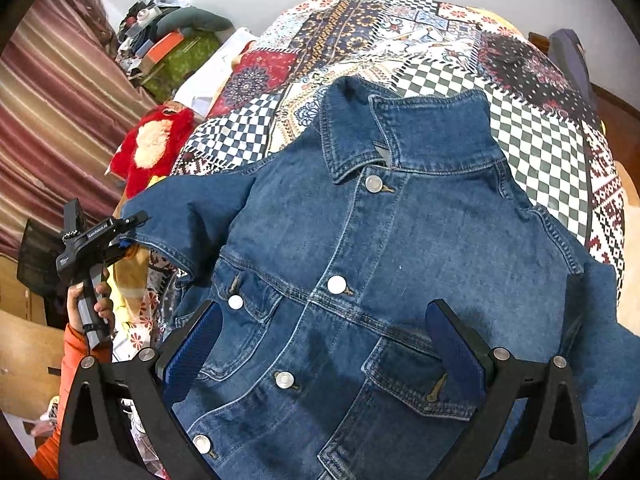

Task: Fold large clothes

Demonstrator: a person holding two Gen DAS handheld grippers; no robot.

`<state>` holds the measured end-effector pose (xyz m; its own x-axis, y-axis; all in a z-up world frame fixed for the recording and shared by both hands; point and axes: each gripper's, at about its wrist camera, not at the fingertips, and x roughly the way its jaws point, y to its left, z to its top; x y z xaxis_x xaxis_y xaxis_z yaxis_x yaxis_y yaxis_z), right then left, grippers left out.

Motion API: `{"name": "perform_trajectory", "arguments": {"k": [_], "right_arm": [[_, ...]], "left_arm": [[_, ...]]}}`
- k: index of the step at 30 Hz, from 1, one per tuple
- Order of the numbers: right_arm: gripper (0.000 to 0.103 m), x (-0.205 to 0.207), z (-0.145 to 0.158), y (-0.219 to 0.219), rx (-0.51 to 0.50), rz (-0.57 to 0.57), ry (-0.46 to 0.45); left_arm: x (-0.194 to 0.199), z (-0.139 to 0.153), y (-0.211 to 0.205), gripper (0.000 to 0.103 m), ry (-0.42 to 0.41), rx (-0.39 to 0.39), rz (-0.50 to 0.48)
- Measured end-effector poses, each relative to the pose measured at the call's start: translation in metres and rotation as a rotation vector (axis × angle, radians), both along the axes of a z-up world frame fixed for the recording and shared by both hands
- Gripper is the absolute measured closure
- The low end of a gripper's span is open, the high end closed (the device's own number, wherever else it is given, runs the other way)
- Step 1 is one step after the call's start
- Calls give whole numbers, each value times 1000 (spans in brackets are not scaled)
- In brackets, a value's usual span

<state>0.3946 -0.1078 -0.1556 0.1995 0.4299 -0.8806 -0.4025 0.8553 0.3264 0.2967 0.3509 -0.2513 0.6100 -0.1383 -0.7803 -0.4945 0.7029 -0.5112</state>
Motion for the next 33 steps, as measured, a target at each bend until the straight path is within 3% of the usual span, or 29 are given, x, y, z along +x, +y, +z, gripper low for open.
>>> {"name": "perform_trajectory", "arguments": {"k": [6,12,17,21,25,29,33], "right_arm": [[1,0,-7,-5,-39,-7,-7],[1,-1,5,-17,-32,-17,-42],[1,-1,19,-36,-5,-46,-68],[1,-1,27,-58,-1,-76,-81],[1,-2,26,-80,-17,-103,-78],[1,-3,20,-97,-26,-126,-63],[1,-3,10,-104,-43,-133,-41]], "left_arm": [[15,49,-42,82,11,385,-46],[29,129,-114,88,-175,575,-183],[48,165,-190,91,-282,562,-378],[67,157,-253,91,-289,484,-543],[79,113,-310,91,-190,407,-708],[82,58,-350,91,-42,279,-859],[72,34,-375,87,44,307,-939]]}}
